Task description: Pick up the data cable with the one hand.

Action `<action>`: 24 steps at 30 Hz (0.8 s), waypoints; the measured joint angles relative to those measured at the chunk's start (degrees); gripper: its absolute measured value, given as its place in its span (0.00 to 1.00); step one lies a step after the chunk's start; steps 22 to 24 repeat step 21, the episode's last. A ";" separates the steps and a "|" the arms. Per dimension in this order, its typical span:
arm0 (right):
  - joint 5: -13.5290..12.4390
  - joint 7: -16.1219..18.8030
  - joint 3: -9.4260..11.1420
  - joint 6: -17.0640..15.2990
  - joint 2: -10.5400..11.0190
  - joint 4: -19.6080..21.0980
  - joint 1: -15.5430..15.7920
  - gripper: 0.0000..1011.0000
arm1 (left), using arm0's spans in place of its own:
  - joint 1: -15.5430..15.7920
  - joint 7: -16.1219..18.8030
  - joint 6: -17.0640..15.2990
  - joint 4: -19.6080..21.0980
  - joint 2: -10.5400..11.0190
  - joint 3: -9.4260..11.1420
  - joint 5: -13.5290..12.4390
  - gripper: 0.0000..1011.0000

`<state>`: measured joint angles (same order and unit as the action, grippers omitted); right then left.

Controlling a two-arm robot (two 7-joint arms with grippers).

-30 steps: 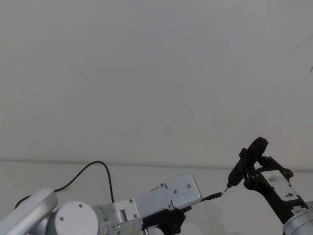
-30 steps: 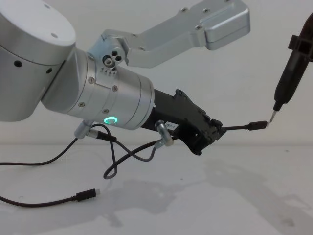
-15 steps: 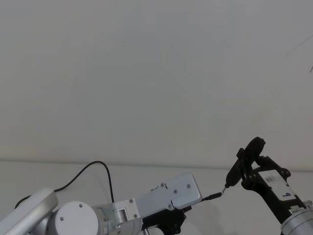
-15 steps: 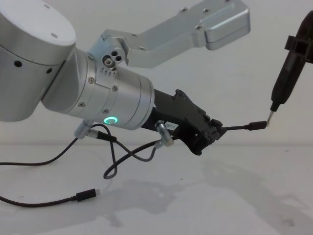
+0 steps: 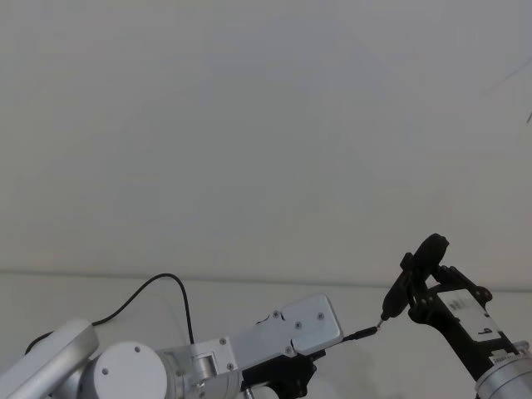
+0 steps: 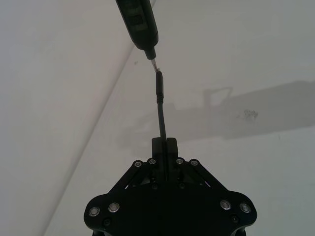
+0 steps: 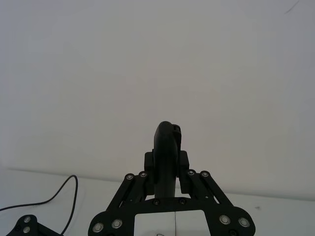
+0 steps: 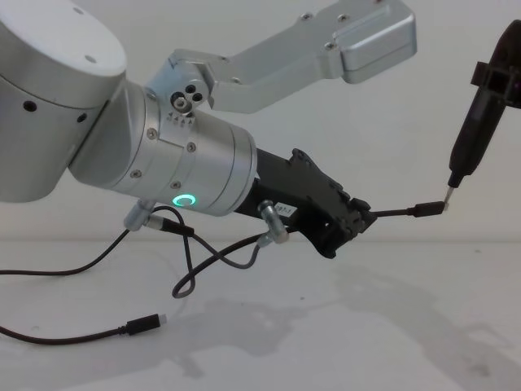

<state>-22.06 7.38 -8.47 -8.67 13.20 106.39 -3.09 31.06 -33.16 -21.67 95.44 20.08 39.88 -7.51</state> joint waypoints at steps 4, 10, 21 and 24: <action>0.08 0.03 0.00 -0.04 -0.05 0.02 0.03 0.27 | 0.00 0.00 0.00 0.00 0.00 0.00 0.00 0.05; 0.13 0.04 0.00 -0.07 -0.09 0.04 0.06 0.27 | 0.00 0.00 0.00 0.00 0.00 0.00 0.00 0.05; 0.18 0.04 0.01 -0.12 -0.13 0.09 0.07 0.27 | 0.00 0.00 0.00 0.00 0.00 0.00 0.00 0.05; 0.18 0.04 0.01 -0.12 -0.13 0.09 0.07 0.27 | 0.00 0.00 0.00 0.00 0.00 0.00 0.00 0.05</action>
